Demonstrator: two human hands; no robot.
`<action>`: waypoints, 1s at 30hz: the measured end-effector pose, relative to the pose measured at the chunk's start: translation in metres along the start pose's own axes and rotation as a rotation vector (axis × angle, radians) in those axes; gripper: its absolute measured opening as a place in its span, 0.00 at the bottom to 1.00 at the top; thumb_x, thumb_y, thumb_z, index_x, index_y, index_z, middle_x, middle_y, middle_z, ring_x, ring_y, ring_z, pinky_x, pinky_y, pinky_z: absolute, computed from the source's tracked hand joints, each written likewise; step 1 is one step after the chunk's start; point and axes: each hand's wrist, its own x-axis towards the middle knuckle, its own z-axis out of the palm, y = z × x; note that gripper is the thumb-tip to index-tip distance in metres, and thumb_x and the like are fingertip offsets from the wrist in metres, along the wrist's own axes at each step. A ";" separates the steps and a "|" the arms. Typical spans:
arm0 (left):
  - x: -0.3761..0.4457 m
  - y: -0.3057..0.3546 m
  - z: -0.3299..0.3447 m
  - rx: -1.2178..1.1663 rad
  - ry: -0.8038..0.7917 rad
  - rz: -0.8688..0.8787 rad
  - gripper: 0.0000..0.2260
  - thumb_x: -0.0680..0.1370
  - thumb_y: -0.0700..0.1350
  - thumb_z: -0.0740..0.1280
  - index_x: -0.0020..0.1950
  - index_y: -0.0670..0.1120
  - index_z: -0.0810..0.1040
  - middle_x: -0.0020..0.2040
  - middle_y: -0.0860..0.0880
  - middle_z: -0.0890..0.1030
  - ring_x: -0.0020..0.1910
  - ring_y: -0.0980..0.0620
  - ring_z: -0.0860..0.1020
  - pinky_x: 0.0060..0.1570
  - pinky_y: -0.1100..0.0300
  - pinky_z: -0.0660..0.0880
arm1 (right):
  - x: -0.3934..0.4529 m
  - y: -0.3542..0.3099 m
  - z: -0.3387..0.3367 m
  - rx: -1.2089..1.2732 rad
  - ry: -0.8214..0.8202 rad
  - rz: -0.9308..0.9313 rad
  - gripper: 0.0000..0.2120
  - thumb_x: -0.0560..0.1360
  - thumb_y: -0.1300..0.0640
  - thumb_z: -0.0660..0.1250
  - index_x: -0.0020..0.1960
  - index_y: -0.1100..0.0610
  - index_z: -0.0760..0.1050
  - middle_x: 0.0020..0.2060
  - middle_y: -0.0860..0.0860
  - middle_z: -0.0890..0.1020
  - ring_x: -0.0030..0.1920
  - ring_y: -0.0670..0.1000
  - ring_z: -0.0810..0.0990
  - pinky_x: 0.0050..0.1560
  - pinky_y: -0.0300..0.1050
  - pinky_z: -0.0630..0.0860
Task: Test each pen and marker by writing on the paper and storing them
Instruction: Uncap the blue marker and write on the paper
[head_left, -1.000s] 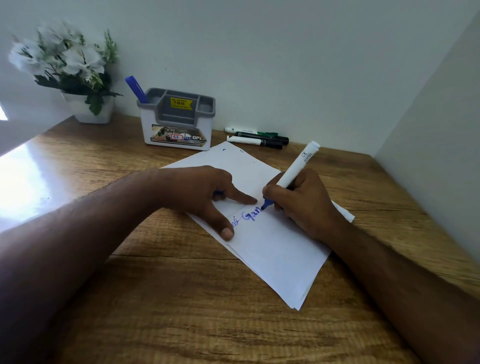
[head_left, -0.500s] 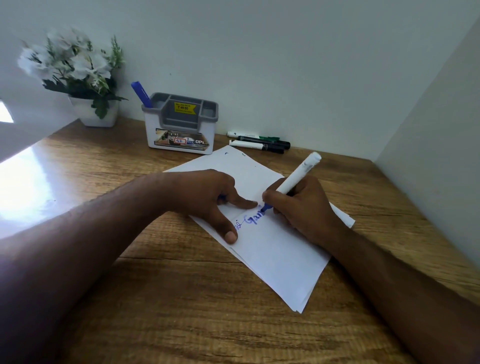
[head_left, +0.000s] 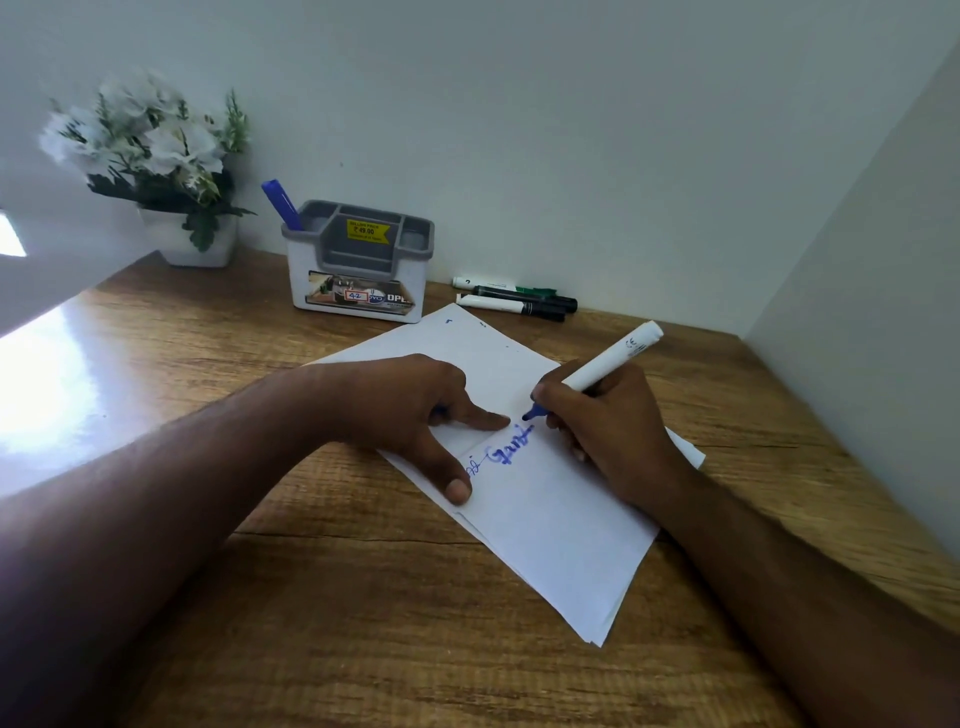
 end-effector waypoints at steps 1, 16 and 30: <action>0.000 0.000 0.000 -0.004 -0.002 -0.002 0.37 0.65 0.66 0.68 0.72 0.64 0.60 0.48 0.57 0.69 0.46 0.56 0.69 0.45 0.64 0.68 | 0.000 0.000 0.001 -0.004 -0.018 -0.004 0.03 0.70 0.63 0.70 0.39 0.61 0.81 0.26 0.54 0.79 0.24 0.47 0.74 0.24 0.40 0.70; -0.001 -0.002 0.002 -0.077 0.011 -0.020 0.37 0.65 0.65 0.71 0.71 0.66 0.59 0.56 0.58 0.71 0.51 0.58 0.69 0.49 0.65 0.67 | 0.002 -0.001 -0.001 0.217 0.011 -0.039 0.02 0.71 0.66 0.71 0.41 0.63 0.81 0.30 0.58 0.80 0.25 0.51 0.75 0.25 0.42 0.71; -0.021 0.009 -0.003 -0.458 0.300 -0.060 0.60 0.63 0.54 0.78 0.69 0.66 0.29 0.44 0.55 0.77 0.41 0.55 0.74 0.42 0.68 0.72 | -0.012 -0.023 0.003 0.374 -0.291 -0.106 0.11 0.78 0.62 0.64 0.47 0.51 0.84 0.32 0.53 0.81 0.29 0.48 0.75 0.27 0.41 0.71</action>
